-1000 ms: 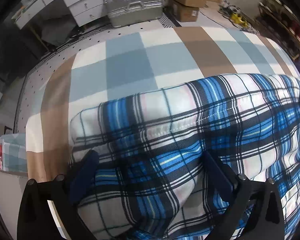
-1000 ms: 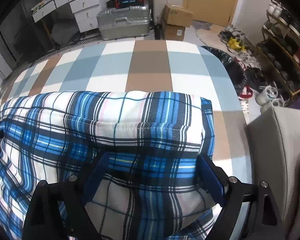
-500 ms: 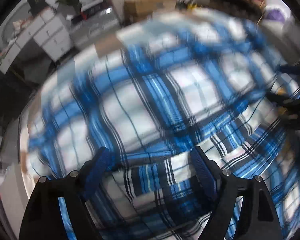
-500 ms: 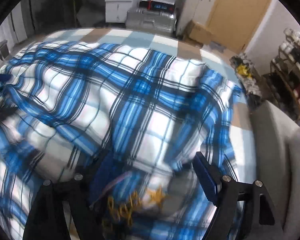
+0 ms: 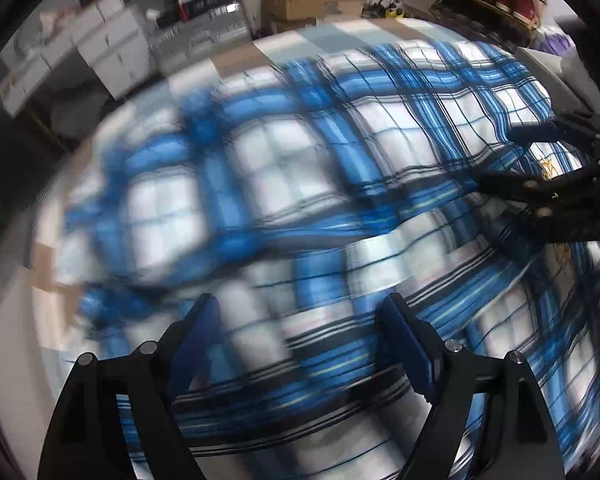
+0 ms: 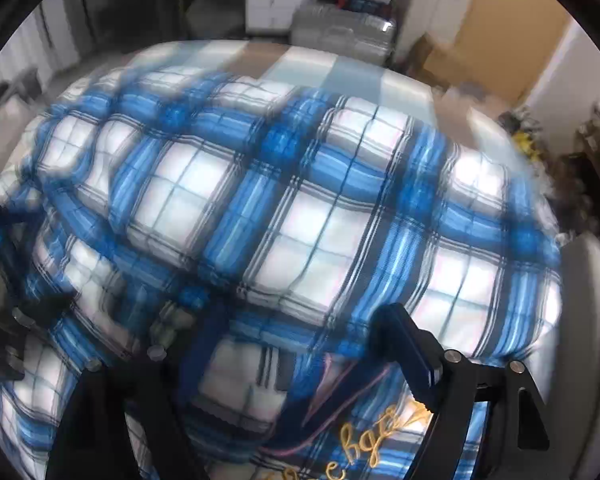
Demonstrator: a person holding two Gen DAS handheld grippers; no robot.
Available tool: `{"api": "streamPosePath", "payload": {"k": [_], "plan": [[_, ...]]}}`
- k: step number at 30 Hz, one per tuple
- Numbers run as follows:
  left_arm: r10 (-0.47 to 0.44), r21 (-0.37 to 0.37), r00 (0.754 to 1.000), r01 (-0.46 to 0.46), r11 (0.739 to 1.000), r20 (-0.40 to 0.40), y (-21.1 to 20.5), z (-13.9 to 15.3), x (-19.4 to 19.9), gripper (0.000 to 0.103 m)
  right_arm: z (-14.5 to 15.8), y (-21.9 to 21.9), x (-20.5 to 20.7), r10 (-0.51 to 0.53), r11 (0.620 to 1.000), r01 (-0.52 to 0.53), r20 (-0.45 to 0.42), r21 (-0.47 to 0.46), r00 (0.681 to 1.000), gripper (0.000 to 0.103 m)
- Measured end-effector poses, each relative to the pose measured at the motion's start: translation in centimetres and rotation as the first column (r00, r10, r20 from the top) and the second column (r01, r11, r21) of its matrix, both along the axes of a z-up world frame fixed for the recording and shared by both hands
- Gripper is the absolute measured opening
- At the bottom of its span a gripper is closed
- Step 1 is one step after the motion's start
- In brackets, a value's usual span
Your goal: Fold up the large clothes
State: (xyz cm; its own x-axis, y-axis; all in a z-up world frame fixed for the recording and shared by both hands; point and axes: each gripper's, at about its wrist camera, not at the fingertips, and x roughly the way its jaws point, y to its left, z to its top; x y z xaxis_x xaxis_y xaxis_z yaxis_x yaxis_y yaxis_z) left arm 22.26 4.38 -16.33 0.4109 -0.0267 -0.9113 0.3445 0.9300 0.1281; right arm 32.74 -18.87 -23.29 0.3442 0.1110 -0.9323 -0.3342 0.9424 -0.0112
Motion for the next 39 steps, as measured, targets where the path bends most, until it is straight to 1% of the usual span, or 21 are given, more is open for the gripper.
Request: {"api": "streamPosePath", "payload": {"k": [3,4,6,8,12,15,16,17,19,23,24,26,27,28,29,31,33,35,36,37,39], "plan": [[0.023,-0.031,0.997,-0.020,0.999,0.067,2.3,3.2,1.8,0.081,0.7,-1.4,-0.7,0.033,0.999,-0.033,-0.013,0.024,0.999,0.083],[0.036,-0.028,0.996,-0.034,0.999,0.087,2.7,3.9,2.6,0.081,1.4,-1.9,-0.9,0.049,0.998,-0.050,0.022,0.031,0.999,0.079],[0.051,0.011,0.987,-0.053,0.999,0.153,3.2,5.5,5.3,0.081,3.5,-3.2,-0.9,0.072,0.997,-0.067,0.172,-0.036,0.983,0.080],[0.071,0.020,0.981,-0.076,0.997,0.182,3.7,5.6,7.7,0.081,4.8,-4.7,0.4,0.037,0.999,-0.031,0.207,-0.031,0.978,0.080],[0.103,0.022,0.993,-0.104,0.994,0.054,4.2,1.5,11.1,0.081,4.7,-7.2,4.4,-0.054,0.997,0.066,0.210,-0.049,0.976,0.080],[0.122,0.072,0.991,-0.118,0.990,-0.055,4.0,-2.7,10.0,0.085,1.0,-9.2,7.0,-0.120,0.986,0.132,0.108,-0.105,0.987,0.080],[0.121,0.041,0.993,-0.121,0.992,0.002,4.8,-2.4,9.4,0.084,-0.9,-10.1,7.2,-0.151,0.982,0.154,0.034,-0.112,0.988,0.080],[0.118,0.034,0.993,-0.118,0.992,0.001,5.3,-2.6,9.0,0.086,-1.0,-11.7,6.9,-0.177,0.983,0.179,0.050,-0.041,0.983,0.081],[0.129,-0.011,0.991,-0.129,0.992,-0.035,6.5,-2.6,8.9,0.087,-1.9,-12.8,6.7,-0.174,0.984,0.175,0.016,-0.024,0.985,0.089],[0.137,-0.046,0.988,-0.141,0.989,-0.078,7.5,-0.8,8.9,0.078,-1.1,-12.3,6.2,-0.147,0.984,0.142,-0.047,-0.104,0.988,0.088],[0.131,-0.097,0.990,-0.136,0.986,-0.058,7.3,0.4,9.1,0.077,0.1,-12.0,6.3,-0.148,0.987,0.145,-0.031,-0.070,0.989,0.080],[0.113,-0.211,0.994,-0.110,0.971,0.003,6.0,3.5,10.0,0.077,2.8,-10.8,7.1,-0.135,0.990,0.133,0.034,0.051,0.990,0.078],[0.098,-0.227,0.995,-0.088,0.970,0.035,5.1,4.2,10.3,0.078,3.7,-10.3,7.7,-0.139,0.985,0.132,0.058,0.108,0.989,0.078],[0.083,-0.201,0.993,-0.065,0.977,0.080,3.8,5.0,10.9,0.078,4.4,-9.5,8.8,-0.151,0.975,0.137,0.068,0.175,0.986,0.081],[0.056,-0.123,0.991,-0.042,0.992,0.120,1.5,5.1,11.7,0.078,4.4,-8.8,9.9,-0.161,0.970,0.147,0.059,0.194,0.985,0.082],[0.027,0.018,0.993,-0.030,0.999,0.117,-0.7,3.4,13.1,0.078,3.3,-7.2,12.1,-0.181,0.966,0.174,0.023,0.190,0.983,0.082],[0.028,0.120,0.998,-0.035,0.992,0.062,-2.3,0.2,14.8,0.078,0.6,-5.6,13.7,-0.195,0.974,0.198,-0.037,0.112,0.980,0.082],[0.055,0.106,0.998,-0.054,0.993,-0.006,-2.0,-2.0,14.8,0.078,-1.9,-4.4,13.9,-0.193,0.981,0.193,-0.057,-0.012,0.979,0.086],[0.062,0.090,0.998,-0.063,0.994,0.021,-1.4,-1.9,14.4,0.079,-2.5,-3.5,13.3,-0.138,0.989,0.137,-0.019,-0.063,0.990,0.096],[0.062,0.091,0.997,-0.065,0.994,0.038,-1.0,-1.9,14.1,0.079,-2.6,-2.7,12.7,-0.085,0.992,0.086,0.018,-0.093,0.996,0.098],[0.039,0.117,0.998,-0.045,0.992,0.053,-1.2,-1.7,13.4,0.079,-2.5,-3.0,12.4,-0.019,0.997,0.017,-0.022,-0.080,1.000,0.097]]}}
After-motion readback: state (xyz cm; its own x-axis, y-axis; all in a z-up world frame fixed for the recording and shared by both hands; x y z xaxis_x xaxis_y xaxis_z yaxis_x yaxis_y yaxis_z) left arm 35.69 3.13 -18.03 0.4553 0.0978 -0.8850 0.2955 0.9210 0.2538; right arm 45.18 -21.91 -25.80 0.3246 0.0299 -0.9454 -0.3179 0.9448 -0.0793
